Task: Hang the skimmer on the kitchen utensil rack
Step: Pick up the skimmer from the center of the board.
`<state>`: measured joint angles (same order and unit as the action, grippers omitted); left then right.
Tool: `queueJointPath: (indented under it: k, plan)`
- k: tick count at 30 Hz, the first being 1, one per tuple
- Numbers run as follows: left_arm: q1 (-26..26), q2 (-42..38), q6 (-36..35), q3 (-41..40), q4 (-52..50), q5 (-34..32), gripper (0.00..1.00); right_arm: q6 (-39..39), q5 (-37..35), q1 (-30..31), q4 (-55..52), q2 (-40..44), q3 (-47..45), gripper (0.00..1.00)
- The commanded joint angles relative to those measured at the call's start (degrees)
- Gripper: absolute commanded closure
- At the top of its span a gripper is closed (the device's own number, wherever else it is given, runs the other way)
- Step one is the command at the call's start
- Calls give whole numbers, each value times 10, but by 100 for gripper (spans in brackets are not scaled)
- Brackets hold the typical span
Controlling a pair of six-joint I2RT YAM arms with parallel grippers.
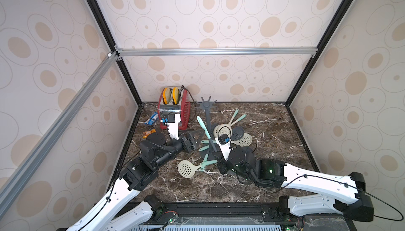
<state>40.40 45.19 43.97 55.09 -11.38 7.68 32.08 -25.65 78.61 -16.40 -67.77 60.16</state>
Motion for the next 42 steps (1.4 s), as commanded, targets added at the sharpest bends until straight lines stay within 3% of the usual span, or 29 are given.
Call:
queueJointPath:
  k: [1, 6, 14, 15, 16, 17, 19, 20, 22, 26, 30, 32, 36, 42]
  plan:
    - [5, 13, 24, -2, 31, -8, 32, -12, -27, 16, 9, -3, 21, 100]
    - [6, 39, 37, 7, 36, -10, 45, -12, -29, 26, 14, -10, 22, 100]
    - [8, 29, 36, 8, 26, -17, 97, -7, -47, 28, 12, -5, 14, 100]
    - [8, 26, 34, 9, 21, -18, 100, -8, -46, 28, 15, -3, 12, 100]
    - [8, 22, 32, 10, 16, -17, 100, -11, -46, 28, 18, 0, 9, 94]
    - [8, 17, 29, 10, 15, -14, 100, -19, -43, 27, 26, 2, 5, 78]
    - [8, 7, 15, 13, 3, -8, 100, -47, -24, 28, 52, 16, -7, 33]
    - [8, 4, 3, 21, -12, -3, 100, -62, -13, 27, 64, 25, -13, 22]
    - [9, -2, -38, 46, -51, 15, 100, -116, 27, 26, 96, 53, -31, 11]
    - [8, -19, -106, 79, -83, 76, 100, -166, 178, -13, 69, 97, -26, 13]
    - [8, -1, -135, 131, -95, 164, 100, -100, 440, -121, 92, 121, -23, 13]
    - [8, 6, -115, 135, -44, 213, 100, -55, 513, -154, 152, 130, -31, 14]
    - [8, 27, -61, 141, 53, 276, 100, -2, 547, -165, 253, 130, -25, 12]
    - [8, 41, -9, 141, 140, 315, 100, 81, 526, -165, 399, 94, -23, 12]
